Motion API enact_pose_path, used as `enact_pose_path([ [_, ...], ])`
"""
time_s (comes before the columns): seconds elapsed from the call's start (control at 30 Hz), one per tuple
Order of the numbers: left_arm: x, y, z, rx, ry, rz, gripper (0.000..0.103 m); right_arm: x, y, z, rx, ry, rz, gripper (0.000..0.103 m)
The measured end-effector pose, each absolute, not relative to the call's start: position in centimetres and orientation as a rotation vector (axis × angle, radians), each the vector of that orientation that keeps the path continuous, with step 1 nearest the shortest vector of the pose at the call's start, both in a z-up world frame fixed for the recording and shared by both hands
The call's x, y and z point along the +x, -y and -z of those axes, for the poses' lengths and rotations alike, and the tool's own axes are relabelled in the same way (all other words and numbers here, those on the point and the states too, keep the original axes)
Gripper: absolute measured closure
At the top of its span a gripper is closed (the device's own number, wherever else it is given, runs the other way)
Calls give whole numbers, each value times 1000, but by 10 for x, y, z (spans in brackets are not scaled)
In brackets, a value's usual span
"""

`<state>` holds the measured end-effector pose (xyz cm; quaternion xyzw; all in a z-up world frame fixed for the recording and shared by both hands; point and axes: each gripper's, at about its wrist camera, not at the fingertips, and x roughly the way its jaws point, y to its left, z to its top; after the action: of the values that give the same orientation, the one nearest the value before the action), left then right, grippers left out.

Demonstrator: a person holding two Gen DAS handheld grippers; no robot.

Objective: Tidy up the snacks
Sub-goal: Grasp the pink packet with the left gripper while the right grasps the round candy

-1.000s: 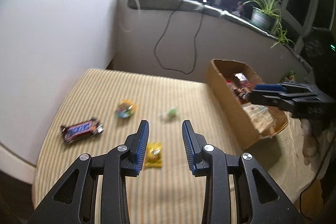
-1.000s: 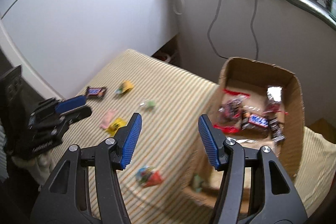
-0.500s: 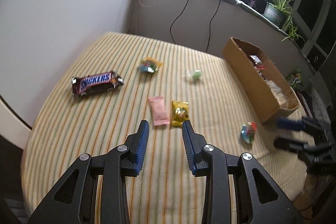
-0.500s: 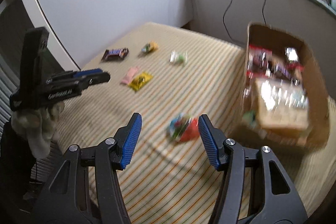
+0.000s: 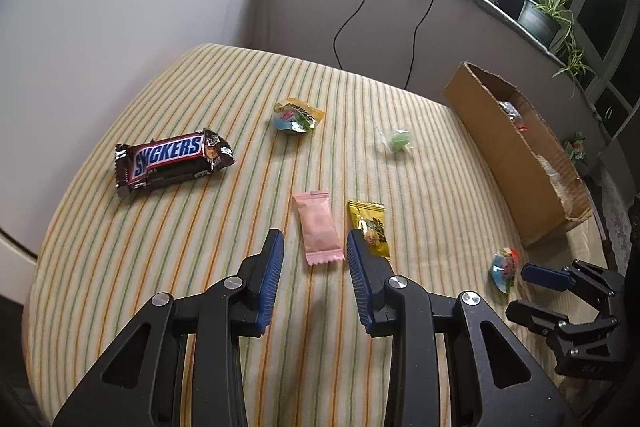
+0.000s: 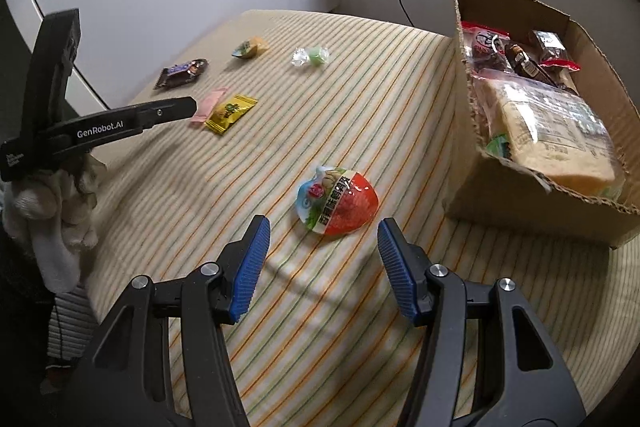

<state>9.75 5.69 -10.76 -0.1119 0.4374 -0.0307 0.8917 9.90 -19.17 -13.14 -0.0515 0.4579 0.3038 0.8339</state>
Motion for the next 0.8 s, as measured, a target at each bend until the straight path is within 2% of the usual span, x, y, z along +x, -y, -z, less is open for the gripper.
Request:
enact_pose_path([
  [0.53,118,-36,121,-78,-955,50,73,111,165,140,-181,-946,-595,44],
  [0.7,115,-40,121,-65,-955,46,84,109,161,140,-225,-923,-586,45],
  [0.73,115,-40,121,-65,-954,46,84,108,160,140,-229,-921,-585,47],
  [0.8,113,-41,120,-66,-951,45,84,107,161,139,-238,-914,-587,59],
])
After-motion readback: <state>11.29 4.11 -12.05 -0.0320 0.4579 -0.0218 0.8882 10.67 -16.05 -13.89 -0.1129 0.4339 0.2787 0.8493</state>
